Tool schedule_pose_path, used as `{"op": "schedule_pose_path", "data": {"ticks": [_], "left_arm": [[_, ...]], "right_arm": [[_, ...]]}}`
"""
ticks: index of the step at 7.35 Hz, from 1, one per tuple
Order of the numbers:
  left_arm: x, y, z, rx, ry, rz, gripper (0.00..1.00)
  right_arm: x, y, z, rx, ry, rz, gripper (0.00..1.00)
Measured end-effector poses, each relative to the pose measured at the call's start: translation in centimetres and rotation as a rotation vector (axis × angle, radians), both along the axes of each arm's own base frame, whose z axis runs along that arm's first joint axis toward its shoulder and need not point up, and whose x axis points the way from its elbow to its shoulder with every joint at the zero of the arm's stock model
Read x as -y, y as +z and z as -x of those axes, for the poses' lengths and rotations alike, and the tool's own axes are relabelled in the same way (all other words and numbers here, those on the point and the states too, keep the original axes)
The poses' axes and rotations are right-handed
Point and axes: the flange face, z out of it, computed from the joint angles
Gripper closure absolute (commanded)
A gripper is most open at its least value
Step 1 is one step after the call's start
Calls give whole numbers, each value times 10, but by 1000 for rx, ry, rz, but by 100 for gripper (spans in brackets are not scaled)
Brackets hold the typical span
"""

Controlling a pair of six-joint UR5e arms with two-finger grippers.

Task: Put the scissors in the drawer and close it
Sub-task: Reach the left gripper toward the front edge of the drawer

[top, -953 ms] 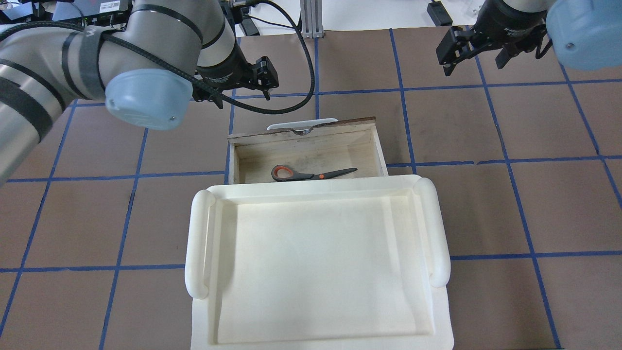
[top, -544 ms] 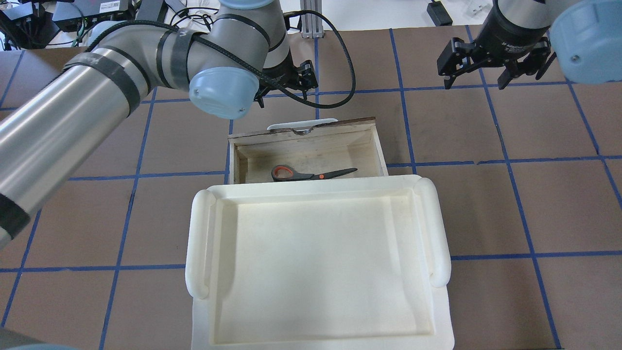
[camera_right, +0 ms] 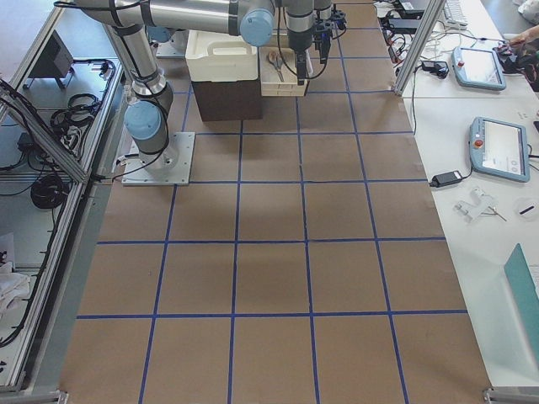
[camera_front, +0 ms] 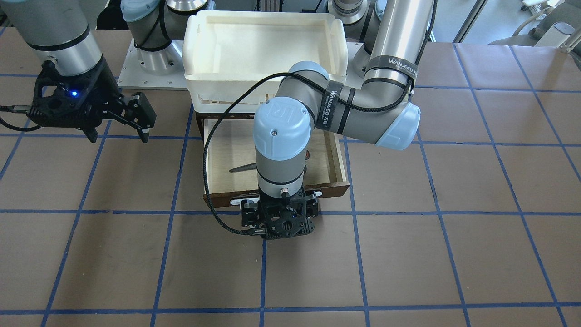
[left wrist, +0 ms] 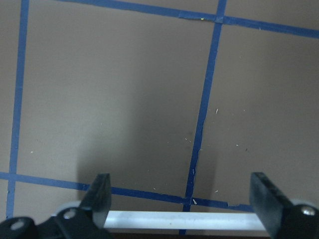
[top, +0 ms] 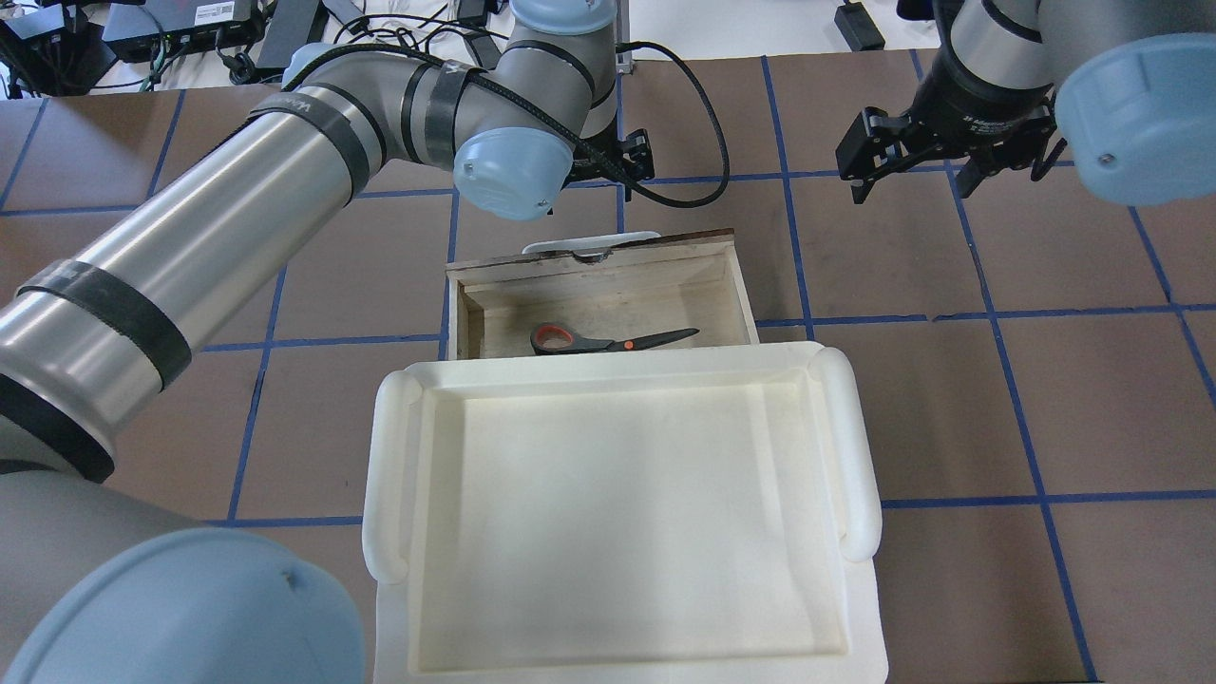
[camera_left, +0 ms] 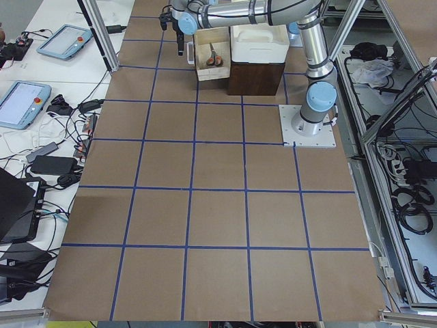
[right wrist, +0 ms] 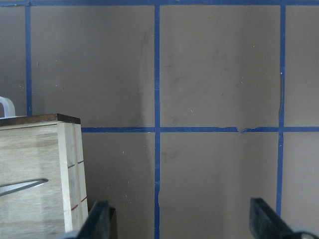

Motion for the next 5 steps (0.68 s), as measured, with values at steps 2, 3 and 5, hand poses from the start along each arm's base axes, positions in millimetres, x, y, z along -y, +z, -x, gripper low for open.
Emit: {"op": "schedule_pose_path", "data": {"ticks": [2,3,5], "left_arm": [[18,-13,2,0,4,-5,0],[23,-22,-5,9,12,-33,0],[29,-38,-21,15,38,-103,0]], "right_arm": [[-3,3,-2,1,4,3,0],[-3,2,-2,0,3,3,0],[-2,3,-3,9,-2,4,0]]}}
